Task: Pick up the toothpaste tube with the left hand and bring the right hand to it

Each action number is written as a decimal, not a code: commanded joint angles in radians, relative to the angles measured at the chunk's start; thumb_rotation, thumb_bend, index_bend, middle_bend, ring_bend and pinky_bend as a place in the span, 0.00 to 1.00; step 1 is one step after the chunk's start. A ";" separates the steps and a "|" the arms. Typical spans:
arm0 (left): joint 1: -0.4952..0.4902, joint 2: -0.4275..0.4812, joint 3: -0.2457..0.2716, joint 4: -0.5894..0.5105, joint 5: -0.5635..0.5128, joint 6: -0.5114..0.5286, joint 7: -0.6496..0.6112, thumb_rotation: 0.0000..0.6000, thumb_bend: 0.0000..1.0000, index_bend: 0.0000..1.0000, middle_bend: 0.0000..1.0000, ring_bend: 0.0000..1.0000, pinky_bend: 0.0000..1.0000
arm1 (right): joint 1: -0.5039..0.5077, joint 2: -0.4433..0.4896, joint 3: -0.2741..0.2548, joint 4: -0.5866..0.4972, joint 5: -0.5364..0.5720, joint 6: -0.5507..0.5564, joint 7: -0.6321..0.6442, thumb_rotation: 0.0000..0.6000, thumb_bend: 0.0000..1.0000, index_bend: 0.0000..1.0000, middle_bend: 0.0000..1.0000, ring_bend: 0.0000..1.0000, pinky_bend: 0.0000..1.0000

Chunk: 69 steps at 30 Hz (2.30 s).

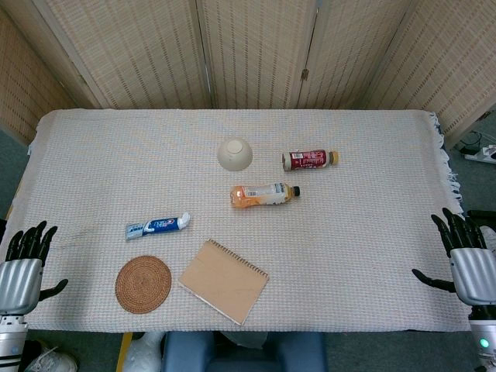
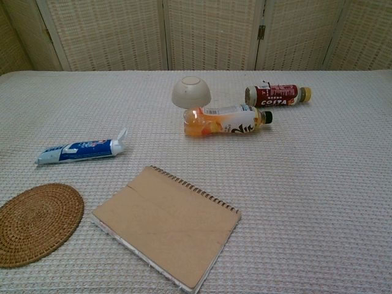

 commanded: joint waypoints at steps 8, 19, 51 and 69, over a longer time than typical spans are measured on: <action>-0.018 0.006 -0.004 -0.015 -0.010 -0.027 0.024 1.00 0.17 0.05 0.00 0.01 0.00 | -0.005 -0.003 0.001 0.004 -0.001 0.009 0.005 0.78 0.18 0.00 0.00 0.00 0.00; -0.128 0.045 -0.054 -0.047 0.035 -0.124 -0.027 1.00 0.19 0.10 0.05 0.04 0.00 | -0.004 0.014 0.012 -0.013 -0.003 0.023 0.001 0.81 0.18 0.00 0.00 0.00 0.00; -0.544 -0.350 -0.145 0.326 -0.347 -0.583 0.080 1.00 0.30 0.23 0.21 0.18 0.06 | -0.006 0.024 0.019 -0.002 0.016 0.014 0.038 0.95 0.18 0.00 0.00 0.00 0.00; -0.574 -0.454 -0.126 0.554 -0.407 -0.616 0.059 1.00 0.30 0.28 0.25 0.23 0.07 | -0.004 0.017 0.020 0.011 0.036 -0.002 0.044 0.97 0.18 0.00 0.00 0.00 0.00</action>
